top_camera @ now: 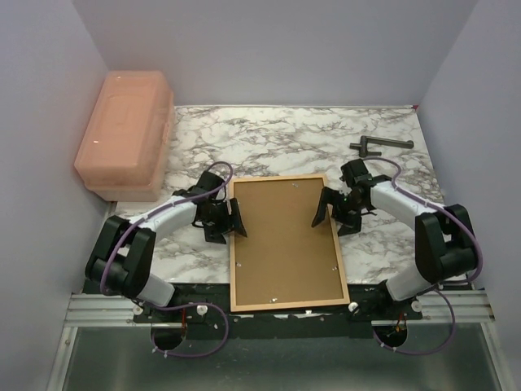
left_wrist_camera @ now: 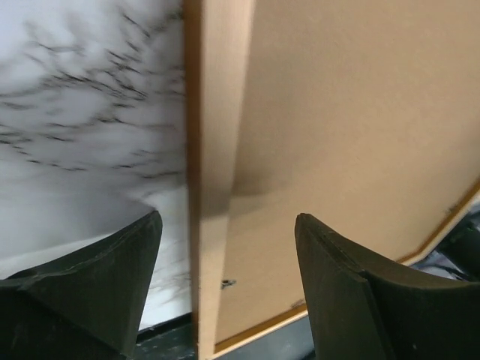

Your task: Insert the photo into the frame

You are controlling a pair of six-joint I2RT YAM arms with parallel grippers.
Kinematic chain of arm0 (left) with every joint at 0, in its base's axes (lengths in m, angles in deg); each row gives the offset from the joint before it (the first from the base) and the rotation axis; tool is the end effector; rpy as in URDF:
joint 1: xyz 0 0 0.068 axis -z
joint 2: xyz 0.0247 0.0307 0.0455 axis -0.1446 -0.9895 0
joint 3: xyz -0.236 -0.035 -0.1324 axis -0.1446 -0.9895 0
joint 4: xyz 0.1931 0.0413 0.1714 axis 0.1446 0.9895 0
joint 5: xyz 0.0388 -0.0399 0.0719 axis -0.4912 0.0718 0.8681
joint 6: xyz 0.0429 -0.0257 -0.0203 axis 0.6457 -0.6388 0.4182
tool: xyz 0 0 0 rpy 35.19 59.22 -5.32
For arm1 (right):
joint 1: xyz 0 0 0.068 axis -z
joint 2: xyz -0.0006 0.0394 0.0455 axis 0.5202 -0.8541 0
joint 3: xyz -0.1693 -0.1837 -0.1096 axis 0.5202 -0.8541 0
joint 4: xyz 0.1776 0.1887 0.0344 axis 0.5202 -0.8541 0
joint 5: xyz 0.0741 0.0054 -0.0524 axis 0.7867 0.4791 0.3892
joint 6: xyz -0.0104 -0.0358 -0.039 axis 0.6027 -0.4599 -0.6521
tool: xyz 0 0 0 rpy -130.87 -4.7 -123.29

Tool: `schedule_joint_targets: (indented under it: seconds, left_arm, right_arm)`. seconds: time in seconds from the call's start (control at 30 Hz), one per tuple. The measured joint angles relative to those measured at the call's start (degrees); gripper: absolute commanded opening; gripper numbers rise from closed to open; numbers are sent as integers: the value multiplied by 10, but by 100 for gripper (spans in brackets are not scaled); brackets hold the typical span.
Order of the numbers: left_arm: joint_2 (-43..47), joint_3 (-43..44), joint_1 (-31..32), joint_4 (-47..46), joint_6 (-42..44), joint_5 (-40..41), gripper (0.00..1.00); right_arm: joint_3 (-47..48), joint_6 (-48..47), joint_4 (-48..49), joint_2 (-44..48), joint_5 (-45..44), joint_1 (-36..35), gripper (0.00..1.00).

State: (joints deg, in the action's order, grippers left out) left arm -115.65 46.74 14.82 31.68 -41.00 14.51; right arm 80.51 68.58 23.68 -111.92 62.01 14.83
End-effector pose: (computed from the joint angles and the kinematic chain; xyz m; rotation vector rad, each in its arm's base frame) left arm 0.2361 -0.1128 0.1638 -0.3328 2.9288 -0.6590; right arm 0.2534 0.0860 0.1721 0.3279 2.9506 0.5680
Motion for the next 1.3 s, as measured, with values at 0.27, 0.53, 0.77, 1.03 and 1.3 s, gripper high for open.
schedule_joint_targets:
  seconds: [0.27, 0.53, 0.77, 1.03, 1.3]
  left_arm:
    - [31, -44, 28, -52, -41, -36, 70]
    - [75, -78, 65, -45, -89, -13, 70]
    - [100, -109, 129, -44, -160, -52, 70]
    - [127, -116, 184, -70, -208, -74, 82]
    - [223, -119, 186, -114, -220, -73, 92]
  right_arm:
    - [100, -9, -39, -115, 5, -12, 100]
    - [320, -28, -69, -266, -34, -46, 100]
    - [504, -28, -11, -370, -22, -94, 100]
    - [581, -34, -47, -399, -55, -132, 100]
    - [496, -28, -115, -327, -121, -127, 100]
